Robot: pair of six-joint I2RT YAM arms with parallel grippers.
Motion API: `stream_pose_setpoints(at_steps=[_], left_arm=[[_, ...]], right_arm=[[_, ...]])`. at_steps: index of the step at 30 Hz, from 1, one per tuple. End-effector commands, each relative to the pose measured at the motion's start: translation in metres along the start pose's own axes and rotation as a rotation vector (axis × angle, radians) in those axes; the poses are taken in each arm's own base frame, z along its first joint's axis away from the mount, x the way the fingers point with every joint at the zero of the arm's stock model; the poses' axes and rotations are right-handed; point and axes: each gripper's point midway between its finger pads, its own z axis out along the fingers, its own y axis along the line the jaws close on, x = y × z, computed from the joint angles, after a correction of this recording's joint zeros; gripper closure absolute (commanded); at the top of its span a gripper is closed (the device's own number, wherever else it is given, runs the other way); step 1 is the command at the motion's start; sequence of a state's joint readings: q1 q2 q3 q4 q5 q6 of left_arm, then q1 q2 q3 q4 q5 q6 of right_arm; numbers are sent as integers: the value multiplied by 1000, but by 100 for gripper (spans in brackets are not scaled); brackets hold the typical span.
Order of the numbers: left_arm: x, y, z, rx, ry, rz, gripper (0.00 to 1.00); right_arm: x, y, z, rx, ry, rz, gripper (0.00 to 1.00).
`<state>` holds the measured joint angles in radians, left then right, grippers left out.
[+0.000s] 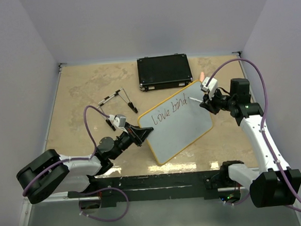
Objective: Write a sentence on the whiteboard
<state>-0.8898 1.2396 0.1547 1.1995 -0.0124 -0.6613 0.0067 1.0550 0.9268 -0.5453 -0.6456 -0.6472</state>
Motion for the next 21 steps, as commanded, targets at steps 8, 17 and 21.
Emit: stream_pose_setpoints(at_steps=[8,17,21], left_arm=[[39,18,-9,-23,159,95,100],[39,19,-10,-29,156,94,100],[39,20,-10,-33,157,94,100]], right_arm=[[0,11,5,-62,-9,-35,100],[10,5,6,-27,39,-19,100],[9,-4,3,33,43,-3,100]])
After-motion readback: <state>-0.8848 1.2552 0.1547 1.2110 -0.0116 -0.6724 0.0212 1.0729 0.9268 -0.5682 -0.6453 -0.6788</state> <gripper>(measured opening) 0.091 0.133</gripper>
